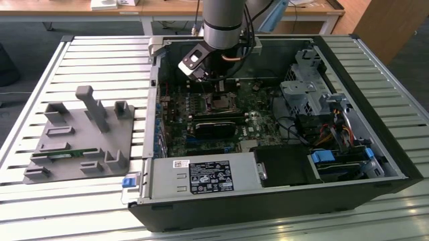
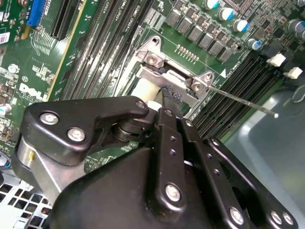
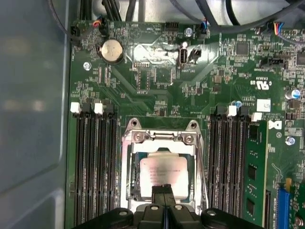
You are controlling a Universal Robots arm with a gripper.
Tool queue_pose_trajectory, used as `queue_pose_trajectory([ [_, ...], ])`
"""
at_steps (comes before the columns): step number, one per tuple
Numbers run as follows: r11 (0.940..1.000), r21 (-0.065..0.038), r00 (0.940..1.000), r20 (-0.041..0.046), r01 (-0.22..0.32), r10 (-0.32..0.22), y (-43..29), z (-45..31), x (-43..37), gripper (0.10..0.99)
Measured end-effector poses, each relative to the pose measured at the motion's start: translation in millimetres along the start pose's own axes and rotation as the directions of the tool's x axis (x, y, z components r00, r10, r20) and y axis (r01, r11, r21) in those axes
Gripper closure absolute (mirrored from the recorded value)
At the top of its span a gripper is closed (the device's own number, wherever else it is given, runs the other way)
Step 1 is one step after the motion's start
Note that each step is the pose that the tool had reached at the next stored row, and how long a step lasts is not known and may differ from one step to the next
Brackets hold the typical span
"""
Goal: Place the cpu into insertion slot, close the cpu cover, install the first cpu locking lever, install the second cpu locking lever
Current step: 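Close the cpu cover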
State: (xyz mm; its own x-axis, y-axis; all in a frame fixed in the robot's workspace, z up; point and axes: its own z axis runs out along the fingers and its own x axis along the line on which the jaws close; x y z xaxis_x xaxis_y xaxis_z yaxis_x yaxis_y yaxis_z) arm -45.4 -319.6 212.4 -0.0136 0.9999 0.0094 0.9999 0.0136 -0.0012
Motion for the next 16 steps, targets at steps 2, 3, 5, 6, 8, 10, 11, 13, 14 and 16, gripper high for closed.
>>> queue_pose_trajectory([
  [2,1.0000,0.000,1.0000,0.0001,0.000,0.000,-0.7,0.6,0.0,0.980],
  [3,1.0000,0.000,1.0000,0.0001,0.000,0.000,-0.9,1.0,0.0,0.980],
  [5,1.0000,0.000,1.0000,0.0001,0.000,0.000,-2.2,2.0,0.0,0.980],
  [6,1.0000,0.000,1.0000,0.0001,0.000,0.000,-2.8,2.6,0.0,0.980],
  [8,1.0000,0.000,1.0000,0.0001,0.000,0.000,-3.6,3.6,0.0,0.980],
  [10,1.0000,0.000,1.0000,0.0001,0.000,0.000,-3.9,4.6,0.0,0.980],
  [11,1.0000,0.000,1.0000,0.0001,0.000,0.000,-4.1,5.2,0.0,0.980],
  [13,1.0000,0.000,1.0000,0.0001,0.000,0.000,-4.4,6.6,0.0,0.980],
  [14,1.0000,0.000,1.0000,0.0001,0.000,0.000,-4.5,7.3,0.0,0.980],
  [16,1.0000,0.000,1.0000,0.0001,0.000,0.000,-4.6,8.7,-0.1,0.980],
])
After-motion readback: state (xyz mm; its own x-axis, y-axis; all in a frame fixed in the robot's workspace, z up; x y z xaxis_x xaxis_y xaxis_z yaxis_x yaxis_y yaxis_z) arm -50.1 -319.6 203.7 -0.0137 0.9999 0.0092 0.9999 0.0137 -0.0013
